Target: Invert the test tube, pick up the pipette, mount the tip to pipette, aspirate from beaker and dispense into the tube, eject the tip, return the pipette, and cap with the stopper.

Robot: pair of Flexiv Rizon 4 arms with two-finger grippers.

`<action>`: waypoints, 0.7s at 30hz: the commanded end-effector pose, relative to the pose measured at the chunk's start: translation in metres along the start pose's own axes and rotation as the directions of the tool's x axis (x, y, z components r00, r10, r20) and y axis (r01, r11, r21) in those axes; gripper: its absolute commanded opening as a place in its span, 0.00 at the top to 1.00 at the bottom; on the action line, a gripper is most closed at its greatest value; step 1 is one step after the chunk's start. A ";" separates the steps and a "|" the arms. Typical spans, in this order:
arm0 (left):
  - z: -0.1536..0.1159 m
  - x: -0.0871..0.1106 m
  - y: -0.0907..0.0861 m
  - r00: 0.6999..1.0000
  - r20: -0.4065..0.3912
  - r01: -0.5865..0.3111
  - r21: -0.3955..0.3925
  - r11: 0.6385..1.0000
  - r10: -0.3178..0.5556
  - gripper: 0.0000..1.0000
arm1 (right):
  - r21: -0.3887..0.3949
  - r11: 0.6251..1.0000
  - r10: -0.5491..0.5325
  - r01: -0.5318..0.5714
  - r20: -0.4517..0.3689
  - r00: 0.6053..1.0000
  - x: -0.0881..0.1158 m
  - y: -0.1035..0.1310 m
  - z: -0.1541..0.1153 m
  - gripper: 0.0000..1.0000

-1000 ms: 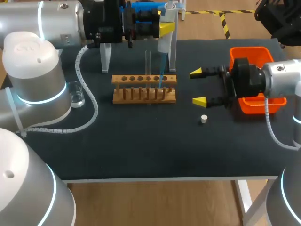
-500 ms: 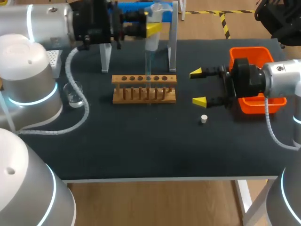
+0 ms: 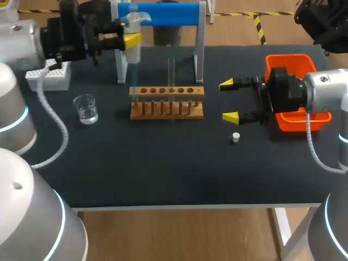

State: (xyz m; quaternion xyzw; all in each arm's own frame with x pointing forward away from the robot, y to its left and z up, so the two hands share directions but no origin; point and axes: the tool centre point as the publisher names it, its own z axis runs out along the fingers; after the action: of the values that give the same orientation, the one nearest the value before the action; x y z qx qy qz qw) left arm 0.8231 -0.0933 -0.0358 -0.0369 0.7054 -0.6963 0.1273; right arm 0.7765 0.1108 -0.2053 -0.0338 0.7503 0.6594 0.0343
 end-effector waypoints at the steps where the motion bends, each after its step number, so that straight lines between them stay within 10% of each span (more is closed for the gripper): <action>1: -0.041 -0.009 0.009 1.000 -0.006 -0.003 0.002 1.000 0.003 1.00 | 0.002 1.000 0.000 0.000 0.001 1.000 0.001 0.001 -0.001 0.00; 21: -0.093 -0.063 0.047 0.996 0.074 -0.044 -0.021 0.999 0.045 1.00 | 0.002 1.000 0.000 0.000 0.001 1.000 0.001 0.001 -0.001 0.00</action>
State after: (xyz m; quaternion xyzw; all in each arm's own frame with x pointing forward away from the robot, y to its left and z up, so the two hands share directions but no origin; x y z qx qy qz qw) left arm 0.8662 0.0069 -0.0720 -0.0522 0.7093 -0.6820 0.1704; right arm 0.7765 0.1108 -0.2053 -0.0337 0.7503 0.6594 0.0343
